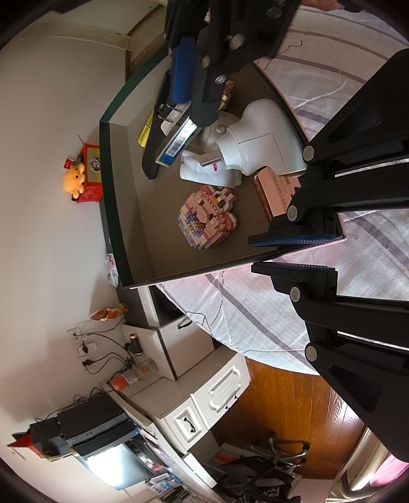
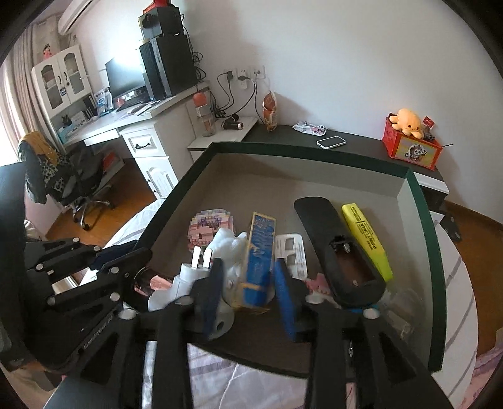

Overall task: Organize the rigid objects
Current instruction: 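Carry the pencil case into the pink box and open the right tool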

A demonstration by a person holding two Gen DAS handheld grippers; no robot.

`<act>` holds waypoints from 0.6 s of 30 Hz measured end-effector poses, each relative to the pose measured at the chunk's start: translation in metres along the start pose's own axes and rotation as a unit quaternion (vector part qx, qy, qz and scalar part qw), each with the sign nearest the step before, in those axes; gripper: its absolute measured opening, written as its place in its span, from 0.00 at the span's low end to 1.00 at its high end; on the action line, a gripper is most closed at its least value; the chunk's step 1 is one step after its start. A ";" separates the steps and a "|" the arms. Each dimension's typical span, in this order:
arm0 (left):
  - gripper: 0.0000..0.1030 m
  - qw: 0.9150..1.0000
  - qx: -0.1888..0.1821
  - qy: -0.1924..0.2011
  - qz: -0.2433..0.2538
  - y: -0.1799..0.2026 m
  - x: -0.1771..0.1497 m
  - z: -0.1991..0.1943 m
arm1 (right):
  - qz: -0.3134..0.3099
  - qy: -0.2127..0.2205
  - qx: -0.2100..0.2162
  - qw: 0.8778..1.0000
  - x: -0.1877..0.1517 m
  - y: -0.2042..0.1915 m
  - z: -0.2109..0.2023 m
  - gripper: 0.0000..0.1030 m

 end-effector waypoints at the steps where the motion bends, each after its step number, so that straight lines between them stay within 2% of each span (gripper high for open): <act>1: 0.08 1.000 0.001 -0.001 -0.001 0.000 0.000 0.000 | 0.000 0.002 -0.002 1.000 -0.001 -0.001 -0.001 0.44; 3: 0.08 1.000 0.005 -0.004 -0.006 0.000 0.001 0.000 | 0.001 0.007 -0.005 1.000 -0.003 -0.002 -0.007 0.48; 4: 0.08 1.000 0.007 -0.005 -0.009 0.000 0.001 -0.001 | 0.001 0.009 -0.006 1.000 -0.005 -0.002 -0.011 0.54; 7: 0.08 1.000 0.010 -0.008 -0.016 -0.001 0.001 -0.003 | -0.001 0.019 -0.014 1.000 -0.009 -0.002 -0.022 0.61; 11: 0.09 1.000 0.015 -0.009 -0.016 -0.001 0.000 -0.011 | 0.000 0.027 -0.021 0.999 -0.014 0.000 -0.035 0.68; 12: 0.13 1.000 0.014 -0.009 -0.017 0.000 0.000 -0.015 | -0.001 0.028 -0.023 0.999 -0.015 0.000 -0.038 0.71; 15: 0.15 1.000 0.016 -0.005 -0.022 0.001 0.000 -0.027 | -0.003 0.039 -0.027 0.999 -0.018 0.000 -0.048 0.72; 17: 0.26 1.000 0.014 0.006 -0.027 0.002 0.001 -0.038 | 0.000 0.044 -0.027 0.999 -0.018 0.003 -0.054 0.74; 18: 0.43 0.999 0.012 0.012 -0.029 0.003 0.001 -0.044 | 0.003 0.051 -0.026 0.998 -0.019 0.004 -0.059 0.76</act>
Point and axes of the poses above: each gripper's, at about its wrist camera, not at the fingertips, and z roughly the way its jaws point, y to its right, x to its top, the point moved 3 cm from there along z, roughly the way its jaws point, and after that the axes turned 15 degrees about x, right-handed, at the moved point
